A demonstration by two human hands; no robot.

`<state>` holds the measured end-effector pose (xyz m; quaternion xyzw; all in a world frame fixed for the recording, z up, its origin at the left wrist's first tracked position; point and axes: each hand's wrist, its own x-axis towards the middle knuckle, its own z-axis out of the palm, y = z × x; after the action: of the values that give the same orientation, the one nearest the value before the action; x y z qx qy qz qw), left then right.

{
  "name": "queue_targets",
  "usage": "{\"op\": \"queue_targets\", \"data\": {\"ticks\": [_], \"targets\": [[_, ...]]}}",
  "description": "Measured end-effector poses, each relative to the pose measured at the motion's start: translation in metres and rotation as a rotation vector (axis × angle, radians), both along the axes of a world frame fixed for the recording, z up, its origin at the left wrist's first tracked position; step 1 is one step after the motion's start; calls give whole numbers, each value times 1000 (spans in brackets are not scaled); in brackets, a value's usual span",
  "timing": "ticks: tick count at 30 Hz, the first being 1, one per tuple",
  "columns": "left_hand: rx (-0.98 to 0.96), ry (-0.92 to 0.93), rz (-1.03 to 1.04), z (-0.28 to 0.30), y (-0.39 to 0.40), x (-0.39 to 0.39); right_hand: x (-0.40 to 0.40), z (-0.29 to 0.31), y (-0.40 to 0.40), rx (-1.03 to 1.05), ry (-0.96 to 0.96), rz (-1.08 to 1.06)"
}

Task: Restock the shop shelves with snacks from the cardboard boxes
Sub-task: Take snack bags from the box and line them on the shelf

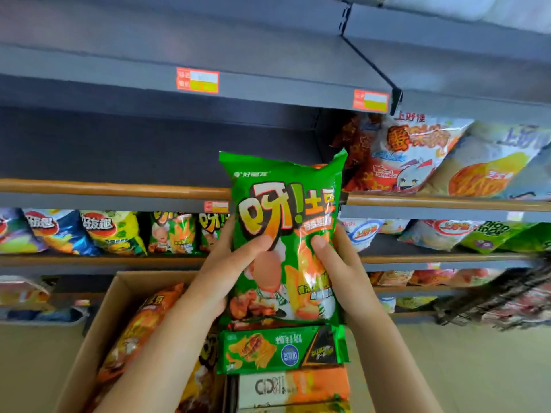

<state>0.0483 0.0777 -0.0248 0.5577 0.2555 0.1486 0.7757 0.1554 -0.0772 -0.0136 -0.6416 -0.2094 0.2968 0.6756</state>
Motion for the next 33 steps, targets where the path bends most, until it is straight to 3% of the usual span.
{"op": "queue_targets", "data": {"ticks": [6,10,14,20,24,33], "targets": [[134,57,-26,2,-9,41,38,-24,0,-61,120,2],[123,48,7,-6,-10,49,52,-38,2,-142,168,54],[146,153,85,-3,-17,55,50,-33,4,-225,110,131],[229,57,126,51,-24,60,60,20,2,-62,67,145],[207,74,162,78,-4,92,94,45,34,-129,22,77],[370,66,250,85,36,138,143,58,75,-12,18,107]]}}
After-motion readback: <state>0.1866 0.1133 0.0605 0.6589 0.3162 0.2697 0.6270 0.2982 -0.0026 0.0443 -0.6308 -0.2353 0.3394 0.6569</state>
